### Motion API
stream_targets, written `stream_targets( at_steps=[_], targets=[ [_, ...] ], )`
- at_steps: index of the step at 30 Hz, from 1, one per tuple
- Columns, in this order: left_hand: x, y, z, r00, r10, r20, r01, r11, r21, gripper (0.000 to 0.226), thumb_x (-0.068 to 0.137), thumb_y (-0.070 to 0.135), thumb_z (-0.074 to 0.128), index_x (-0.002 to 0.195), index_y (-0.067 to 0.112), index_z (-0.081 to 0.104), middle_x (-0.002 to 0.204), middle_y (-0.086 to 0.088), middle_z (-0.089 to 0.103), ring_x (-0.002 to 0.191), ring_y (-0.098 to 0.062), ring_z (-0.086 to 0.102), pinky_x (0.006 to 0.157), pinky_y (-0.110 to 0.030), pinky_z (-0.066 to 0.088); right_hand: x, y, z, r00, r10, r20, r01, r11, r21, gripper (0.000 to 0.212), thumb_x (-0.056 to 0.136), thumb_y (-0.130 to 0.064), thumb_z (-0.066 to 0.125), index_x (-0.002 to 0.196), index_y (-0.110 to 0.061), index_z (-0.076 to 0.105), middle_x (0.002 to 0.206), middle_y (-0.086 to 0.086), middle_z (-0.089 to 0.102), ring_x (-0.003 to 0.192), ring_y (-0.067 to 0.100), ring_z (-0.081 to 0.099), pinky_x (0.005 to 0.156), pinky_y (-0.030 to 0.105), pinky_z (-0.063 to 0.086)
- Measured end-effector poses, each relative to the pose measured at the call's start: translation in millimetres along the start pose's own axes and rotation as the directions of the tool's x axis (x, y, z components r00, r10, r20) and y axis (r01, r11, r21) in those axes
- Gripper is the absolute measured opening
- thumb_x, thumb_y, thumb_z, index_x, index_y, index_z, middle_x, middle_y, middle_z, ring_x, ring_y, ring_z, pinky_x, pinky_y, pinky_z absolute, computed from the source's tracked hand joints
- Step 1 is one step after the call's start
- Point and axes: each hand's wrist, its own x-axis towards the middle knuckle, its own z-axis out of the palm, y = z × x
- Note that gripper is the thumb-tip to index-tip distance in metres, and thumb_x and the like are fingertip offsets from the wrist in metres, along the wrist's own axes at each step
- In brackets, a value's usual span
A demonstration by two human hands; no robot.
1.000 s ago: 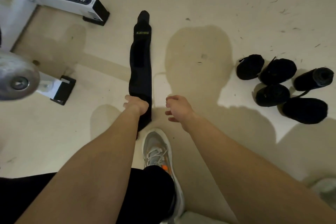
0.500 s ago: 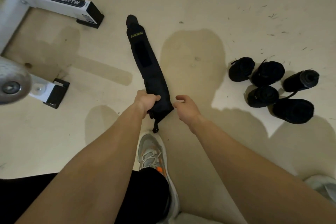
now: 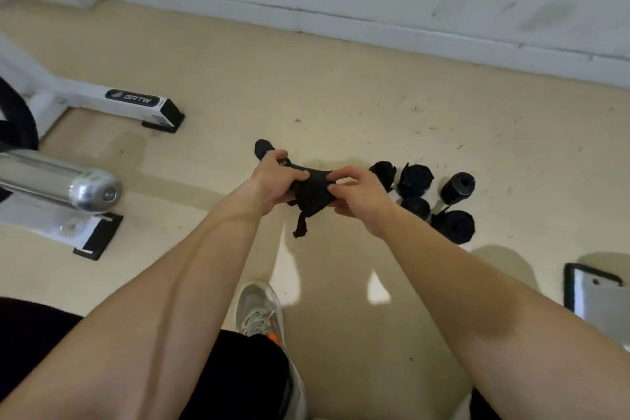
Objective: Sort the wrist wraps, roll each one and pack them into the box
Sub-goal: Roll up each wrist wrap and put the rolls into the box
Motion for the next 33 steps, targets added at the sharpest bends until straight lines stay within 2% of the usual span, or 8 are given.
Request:
stream_targets(
  at_steps=[5, 9, 13, 16, 19, 23, 28, 33],
  targets=[
    [-51, 68, 1, 0.995, 0.046, 0.086, -0.057, 0.991, 0.123, 0.011, 0.097, 0.004, 0.062, 0.095, 0.010, 0.071, 0.094, -0.013, 0.065, 0.075, -0.019, 0.069, 0.057, -0.023, 0.058, -37, -47, -29, 0.996, -0.085, -0.030, 0.084, 0.996, -0.016, 0.011, 0.098, -0.013, 0.064, 0.097, -0.019, 0.074, 0.094, 0.003, 0.073, 0.067, 0.011, 0.069, 0.069, 0.026, 0.057],
    [-93, 116, -4, 0.978, 0.030, 0.205, -0.029, 1.000, -0.008, 0.026, 0.100, 0.004, 0.044, 0.102, 0.005, 0.070, 0.070, -0.006, 0.074, 0.059, -0.014, 0.074, 0.056, -0.022, 0.059, -74, -92, -55, 0.989, -0.147, -0.023, 0.149, 0.986, 0.076, 0.015, 0.101, -0.021, 0.062, 0.099, -0.021, 0.076, 0.095, -0.002, 0.074, 0.069, 0.011, 0.068, 0.077, 0.030, 0.057],
    [-124, 149, -6, 0.926, 0.140, 0.351, -0.114, 0.989, -0.092, 0.039, 0.095, -0.015, 0.040, 0.118, -0.001, 0.069, 0.092, -0.012, 0.078, 0.079, -0.016, 0.078, 0.070, -0.022, 0.062, -110, -132, -89, 0.981, -0.176, 0.077, 0.148, 0.950, 0.276, 0.033, 0.095, -0.010, 0.049, 0.108, -0.015, 0.078, 0.093, 0.003, 0.072, 0.076, 0.018, 0.065, 0.078, 0.032, 0.051],
    [-148, 167, 5, 0.886, 0.253, 0.389, -0.240, 0.967, -0.082, 0.028, 0.098, -0.012, 0.053, 0.113, 0.003, 0.072, 0.096, -0.012, 0.079, 0.087, -0.018, 0.079, 0.077, -0.021, 0.062, -138, -155, -111, 0.957, -0.281, 0.068, 0.270, 0.953, 0.137, 0.037, 0.093, 0.001, 0.053, 0.117, -0.018, 0.074, 0.103, 0.006, 0.073, 0.077, 0.015, 0.063, 0.077, 0.031, 0.051],
    [-171, 181, 22, 0.866, 0.355, 0.353, -0.392, 0.919, 0.035, 0.006, 0.097, 0.009, 0.069, 0.097, 0.012, 0.074, 0.082, -0.005, 0.076, 0.068, -0.011, 0.075, 0.063, -0.017, 0.059, -163, -168, -122, 0.908, -0.417, -0.026, 0.414, 0.907, -0.072, 0.020, 0.093, -0.010, 0.071, 0.110, -0.020, 0.073, 0.080, -0.004, 0.069, 0.065, 0.010, 0.057, 0.071, 0.029, 0.048],
    [-189, 190, 37, 0.806, 0.474, 0.355, -0.539, 0.835, 0.110, 0.023, 0.091, 0.028, 0.078, 0.068, 0.028, 0.075, 0.071, 0.007, 0.062, 0.065, -0.009, 0.054, 0.066, -0.023, 0.042, -184, -175, -139, 0.823, -0.540, -0.177, 0.515, 0.840, -0.171, 0.012, 0.092, -0.025, 0.074, 0.081, -0.025, 0.070, 0.068, -0.005, 0.050, 0.067, 0.012, 0.047, 0.067, 0.030, 0.036],
    [-197, 182, 62, 0.729, 0.578, 0.367, -0.544, 0.814, -0.202, 0.034, 0.088, 0.014, 0.075, 0.115, -0.007, 0.070, 0.110, -0.023, 0.074, 0.099, -0.029, 0.069, 0.087, -0.033, 0.057, -194, -170, -142, 0.835, -0.538, -0.112, 0.549, 0.827, 0.121, 0.003, 0.099, -0.014, 0.063, 0.097, -0.012, 0.064, 0.090, 0.002, 0.070, 0.085, 0.014, 0.067, 0.076, 0.030, 0.053],
    [-194, 180, 76, 0.741, 0.579, 0.342, -0.493, 0.813, -0.308, 0.034, 0.094, 0.008, 0.070, 0.127, 0.015, 0.066, 0.116, -0.012, 0.077, 0.102, -0.028, 0.076, 0.073, -0.030, 0.060, -191, -171, -142, 0.841, -0.502, -0.201, 0.532, 0.835, 0.142, 0.023, 0.098, -0.015, 0.066, 0.121, -0.015, 0.063, 0.087, 0.006, 0.075, 0.076, 0.021, 0.069, 0.065, 0.032, 0.056]
  ],
)
